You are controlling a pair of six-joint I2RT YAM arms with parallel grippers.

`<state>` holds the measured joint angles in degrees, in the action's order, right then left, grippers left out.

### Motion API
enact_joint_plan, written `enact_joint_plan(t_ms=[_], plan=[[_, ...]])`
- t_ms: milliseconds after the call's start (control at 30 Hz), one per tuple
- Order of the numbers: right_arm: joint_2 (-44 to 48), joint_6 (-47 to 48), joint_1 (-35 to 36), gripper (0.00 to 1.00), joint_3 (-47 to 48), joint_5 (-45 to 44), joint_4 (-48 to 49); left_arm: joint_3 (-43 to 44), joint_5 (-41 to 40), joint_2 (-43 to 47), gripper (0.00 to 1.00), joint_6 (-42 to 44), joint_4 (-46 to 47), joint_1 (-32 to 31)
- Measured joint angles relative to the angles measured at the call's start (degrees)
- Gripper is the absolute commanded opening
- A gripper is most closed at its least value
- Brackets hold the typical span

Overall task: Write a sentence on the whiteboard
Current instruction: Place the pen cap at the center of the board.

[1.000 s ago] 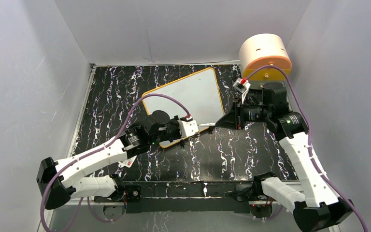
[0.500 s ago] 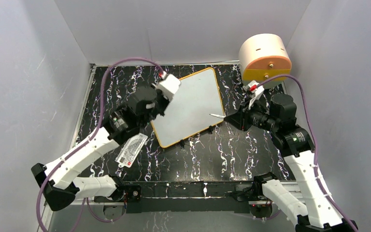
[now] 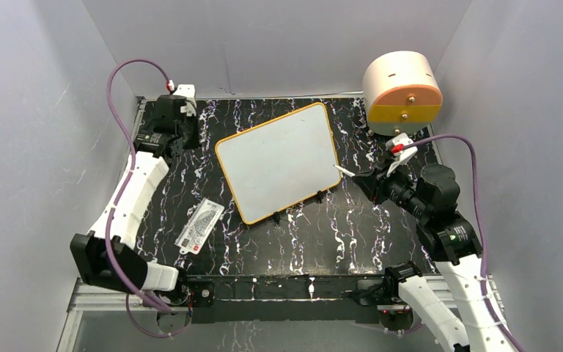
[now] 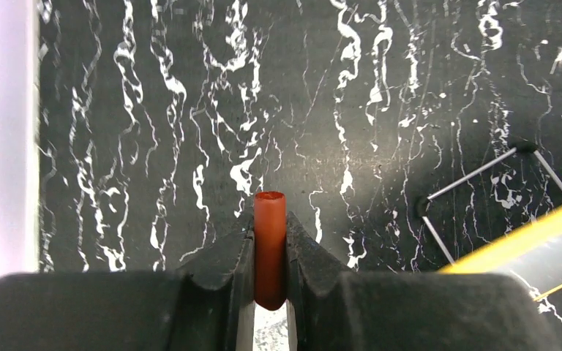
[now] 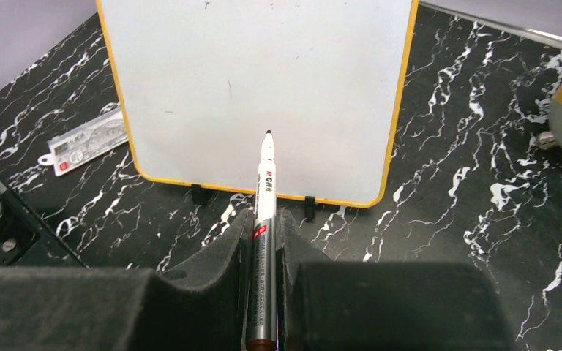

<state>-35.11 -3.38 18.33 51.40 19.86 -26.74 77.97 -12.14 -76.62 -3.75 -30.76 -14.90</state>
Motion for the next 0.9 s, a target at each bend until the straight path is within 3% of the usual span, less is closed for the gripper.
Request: enact_joint_plan(t_ms=[400,900], plan=[[4.28,1.07,5.4,0.0,-2.91,-9.79,1.75,-4.09,8.33,-15.3,0.0,-4.72,-0.17,13.55],[5.05,4.07,13.29,0.0,-6.29,-19.39,3.37,-2.93,8.2,-33.77,0.0,-4.87,2.56,15.63]])
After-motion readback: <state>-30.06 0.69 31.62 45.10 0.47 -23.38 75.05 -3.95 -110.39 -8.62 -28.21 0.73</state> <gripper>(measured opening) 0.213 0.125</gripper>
